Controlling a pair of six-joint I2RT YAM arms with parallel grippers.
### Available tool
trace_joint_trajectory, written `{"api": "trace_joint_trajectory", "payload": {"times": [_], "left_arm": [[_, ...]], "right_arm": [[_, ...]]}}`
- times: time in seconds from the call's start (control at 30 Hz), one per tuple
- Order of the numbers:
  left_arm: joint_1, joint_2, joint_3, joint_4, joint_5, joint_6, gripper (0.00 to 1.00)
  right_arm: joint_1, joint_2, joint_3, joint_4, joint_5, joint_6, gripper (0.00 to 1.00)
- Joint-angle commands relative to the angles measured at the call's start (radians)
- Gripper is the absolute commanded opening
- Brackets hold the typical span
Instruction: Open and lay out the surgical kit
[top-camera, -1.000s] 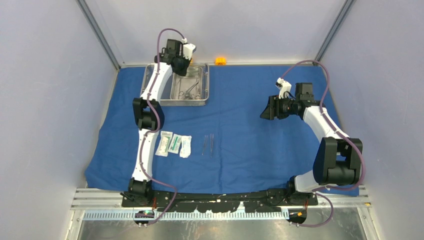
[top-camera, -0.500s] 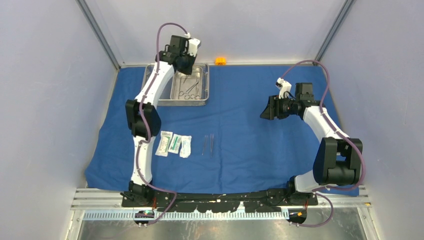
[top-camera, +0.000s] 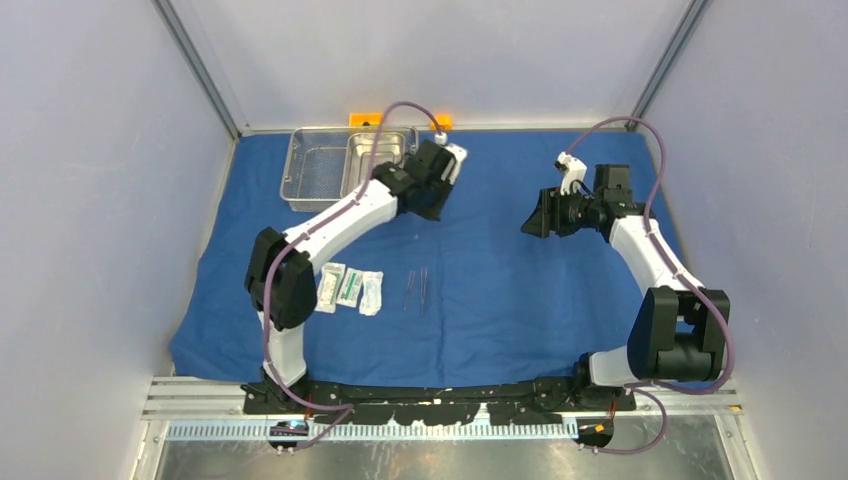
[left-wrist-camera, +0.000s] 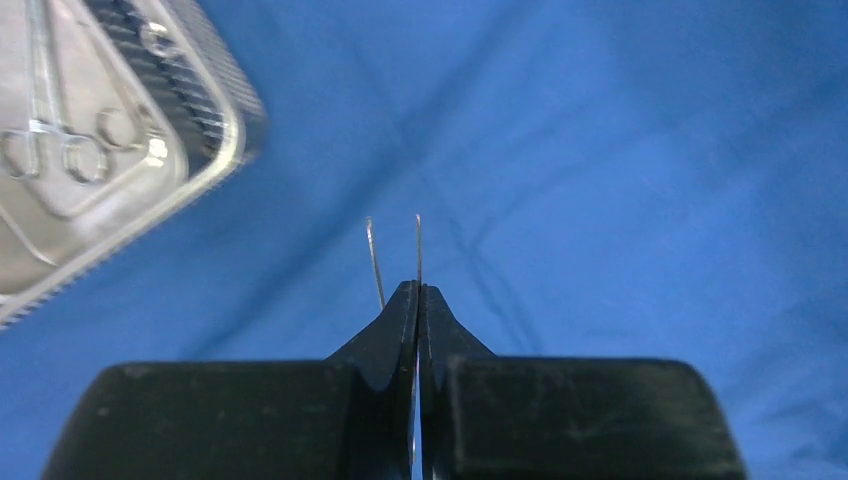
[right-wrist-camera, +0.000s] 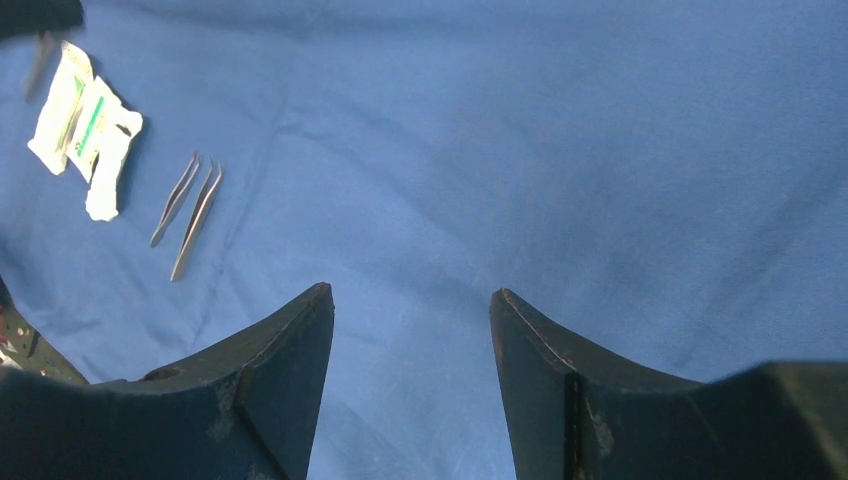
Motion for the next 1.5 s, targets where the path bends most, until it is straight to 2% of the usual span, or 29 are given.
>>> {"api": "trace_joint_trajectory", "payload": {"times": [0.0, 0.2, 0.37, 0.63, 0.97, 1.47], "left_arm": [[-0.121, -0.054, -0.038, -0.006, -0.152, -0.192, 0.00], [-0.204, -0.011, -0.085, -0.093, -0.132, -0.443, 0.00], [-0.248, -0.020, -0.163, -0.065, -0.186, -0.547, 0.00], [-0.263, 0.033, -0.190, -0.110, -0.180, -0.706, 0.00], [-0.274, 0.042, -0.271, -0.072, -0.207, -0.763, 0.00], [-0.261, 0.101, -0.261, -0.056, -0.198, -0.740, 0.00]], "right_arm": [[0.004, -0.076, 0.025, 0.029, 0.006, 0.017, 0.64], [-0.003, -0.158, 0.004, 0.042, 0.071, 0.022, 0.64], [-0.047, -0.211, -0.023, 0.073, 0.083, 0.046, 0.64], [-0.063, -0.207, -0.023, 0.072, 0.079, 0.049, 0.64], [-0.072, -0.191, -0.026, 0.063, 0.070, 0.040, 0.64], [-0.078, -0.189, -0.029, 0.059, 0.050, 0.038, 0.64]]}}
